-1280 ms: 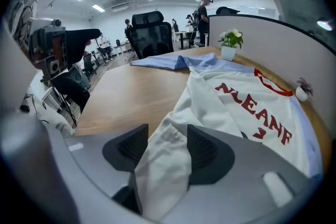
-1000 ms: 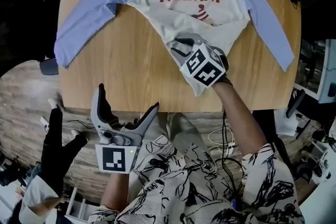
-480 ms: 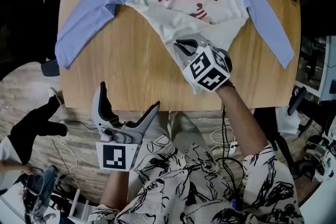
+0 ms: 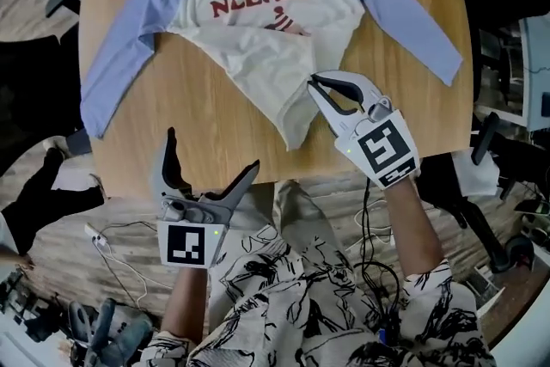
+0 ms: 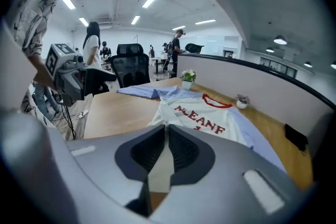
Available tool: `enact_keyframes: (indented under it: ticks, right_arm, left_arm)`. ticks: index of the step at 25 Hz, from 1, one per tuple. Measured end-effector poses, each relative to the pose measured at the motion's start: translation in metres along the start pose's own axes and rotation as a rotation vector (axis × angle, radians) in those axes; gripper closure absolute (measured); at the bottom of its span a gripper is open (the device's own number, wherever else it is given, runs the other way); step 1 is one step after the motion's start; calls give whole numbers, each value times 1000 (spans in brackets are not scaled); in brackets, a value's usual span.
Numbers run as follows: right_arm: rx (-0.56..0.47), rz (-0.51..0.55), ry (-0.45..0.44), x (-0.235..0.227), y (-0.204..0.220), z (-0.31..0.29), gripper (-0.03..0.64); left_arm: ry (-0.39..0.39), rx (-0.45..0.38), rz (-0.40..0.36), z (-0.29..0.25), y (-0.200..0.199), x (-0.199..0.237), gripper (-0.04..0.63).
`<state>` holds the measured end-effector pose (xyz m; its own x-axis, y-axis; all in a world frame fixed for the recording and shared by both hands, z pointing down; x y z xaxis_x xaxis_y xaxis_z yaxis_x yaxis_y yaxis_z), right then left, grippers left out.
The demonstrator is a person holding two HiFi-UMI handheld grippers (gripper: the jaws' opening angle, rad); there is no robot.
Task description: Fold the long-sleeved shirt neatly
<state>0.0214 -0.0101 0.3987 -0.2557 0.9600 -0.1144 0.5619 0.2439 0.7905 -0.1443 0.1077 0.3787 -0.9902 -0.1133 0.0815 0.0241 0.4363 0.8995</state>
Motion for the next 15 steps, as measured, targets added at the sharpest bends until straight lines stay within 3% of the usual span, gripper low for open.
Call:
enact_keyframes:
  ticks: [6, 10, 15]
  right_arm:
    - [-97, -33, 142, -1, 27, 95, 581]
    - [-88, -98, 236, 10, 65, 140, 580]
    - [-61, -145, 307, 24, 125, 164, 580]
  left_arm:
    - [117, 25, -100, -31, -8, -40, 9]
    - [241, 43, -162, -57, -11, -68, 20]
    - [341, 102, -274, -98, -7, -104, 32]
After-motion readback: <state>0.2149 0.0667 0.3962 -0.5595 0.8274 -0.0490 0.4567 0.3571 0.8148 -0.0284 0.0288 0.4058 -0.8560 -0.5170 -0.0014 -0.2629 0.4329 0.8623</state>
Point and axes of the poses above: the fingertips, and each gripper's own axes: z backward along the fingers, x to its left, y out of its underside, the point moved 4 cm from there along z, backward along the fingers, and after that the axes turned 12 degrees about -y, right-handed, at the moved point
